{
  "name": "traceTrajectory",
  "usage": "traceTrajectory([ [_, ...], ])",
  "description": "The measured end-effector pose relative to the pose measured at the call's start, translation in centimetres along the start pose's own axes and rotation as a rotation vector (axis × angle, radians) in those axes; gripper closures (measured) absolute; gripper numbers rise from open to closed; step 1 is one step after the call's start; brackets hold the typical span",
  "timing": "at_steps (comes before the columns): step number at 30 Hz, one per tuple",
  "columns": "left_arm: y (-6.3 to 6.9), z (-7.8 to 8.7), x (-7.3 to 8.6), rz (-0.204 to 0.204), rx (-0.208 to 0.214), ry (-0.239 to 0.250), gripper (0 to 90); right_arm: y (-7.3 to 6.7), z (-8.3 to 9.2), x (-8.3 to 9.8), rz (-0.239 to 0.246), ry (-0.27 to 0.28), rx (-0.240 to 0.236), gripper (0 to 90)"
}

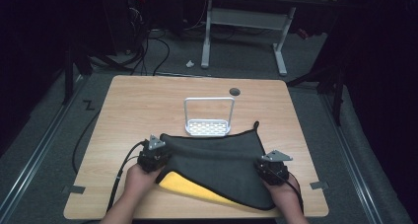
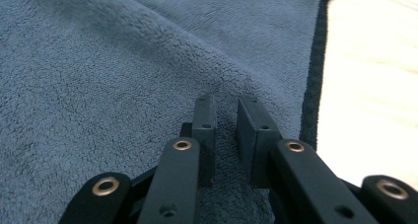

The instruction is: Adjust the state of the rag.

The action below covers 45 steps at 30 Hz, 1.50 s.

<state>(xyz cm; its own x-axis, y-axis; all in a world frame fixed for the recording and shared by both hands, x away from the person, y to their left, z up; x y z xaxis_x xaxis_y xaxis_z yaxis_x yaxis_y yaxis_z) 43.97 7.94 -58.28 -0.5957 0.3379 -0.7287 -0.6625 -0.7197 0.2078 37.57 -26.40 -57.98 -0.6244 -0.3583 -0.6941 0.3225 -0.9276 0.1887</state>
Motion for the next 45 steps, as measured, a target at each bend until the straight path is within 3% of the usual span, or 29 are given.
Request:
traceTrajectory([
  [3,-0.2,0.4,0.0,0.023,0.002,0.003,78.0,0.3,-0.3,-0.3,-0.022,-0.009,-0.003,78.1],
  [6,0.6,2.4,1.0,0.025,0.026,0.049,72.6,0.0,0.7,-0.1,-0.021,0.027,-0.01,77.1],
  [10,2.6,5.1,2.5,0.083,0.118,0.112,67.3,0.0,1.6,0.2,-0.022,0.041,-0.014,77.1],
  [13,4.3,5.3,2.7,0.078,0.185,0.107,60.2,-0.2,1.2,0.4,-0.023,0.029,-0.021,77.1],
  [15,5.0,4.9,2.5,0.054,0.192,0.094,57.6,-0.4,0.8,0.6,-0.009,0.016,-0.019,77.2],
  [18,5.7,5.0,3.0,0.012,0.17,0.069,83.2,-0.5,0.7,0.6,-0.007,0.016,-0.014,77.5],
  [19,6.1,5.5,3.4,0.004,0.174,0.067,84.9,-0.5,0.7,0.6,-0.007,0.019,-0.012,77.6],
  [23,7.8,8.9,5.8,-0.013,0.19,0.092,85.9,-0.4,0.7,0.7,-0.008,0.022,-0.014,77.6],
  [25,8.6,10.5,7.7,-0.011,0.191,0.077,85.2,-0.4,0.7,0.7,-0.007,0.021,-0.012,77.6],
  [28,9.0,12.0,9.6,0.023,0.208,0.084,82.9,-0.4,0.7,0.7,0.0,0.022,-0.006,77.6],
  [31,8.7,13.0,10.1,0.047,0.192,0.111,74.8,-0.4,0.8,0.8,-0.003,0.018,-0.001,77.6],
  [33,8.0,12.9,9.4,0.045,0.182,0.133,71.5,-0.4,0.9,0.8,0.0,0.016,0.003,77.6],
  [35,7.3,11.9,8.5,0.04,0.168,0.126,66.3,-0.4,0.9,0.8,0.0,0.018,0.005,77.3],
  [39,6.2,7.5,5.3,-0.038,0.123,0.069,62.9,-0.2,1.2,0.6,-0.007,0.041,0.006,74.4],
  [42,5.3,4.9,3.3,-0.062,0.09,0.041,62.8,0.3,1.6,-0.2,-0.027,0.077,0.017,74.5],
  [45,3.8,3.0,2.0,-0.091,0.031,0.004,63.4,0.5,0.5,-0.1,-0.015,0.041,0.02,74.9],
])
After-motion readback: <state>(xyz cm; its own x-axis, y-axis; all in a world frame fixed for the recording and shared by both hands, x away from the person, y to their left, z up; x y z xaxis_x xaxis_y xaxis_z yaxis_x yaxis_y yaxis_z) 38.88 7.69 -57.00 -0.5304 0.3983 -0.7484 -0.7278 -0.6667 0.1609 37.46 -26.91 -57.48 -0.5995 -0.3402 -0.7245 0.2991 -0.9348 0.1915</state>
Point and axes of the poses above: each handheld gripper's, and its own axes: z roughly backward along the jaws, x roughly out of its underside, y roughly to its right, the point moved 8 cm from there along -z, roughly forward along the jaws, and after that the axes turned 8 degrees about x, right-handed, at the moved point
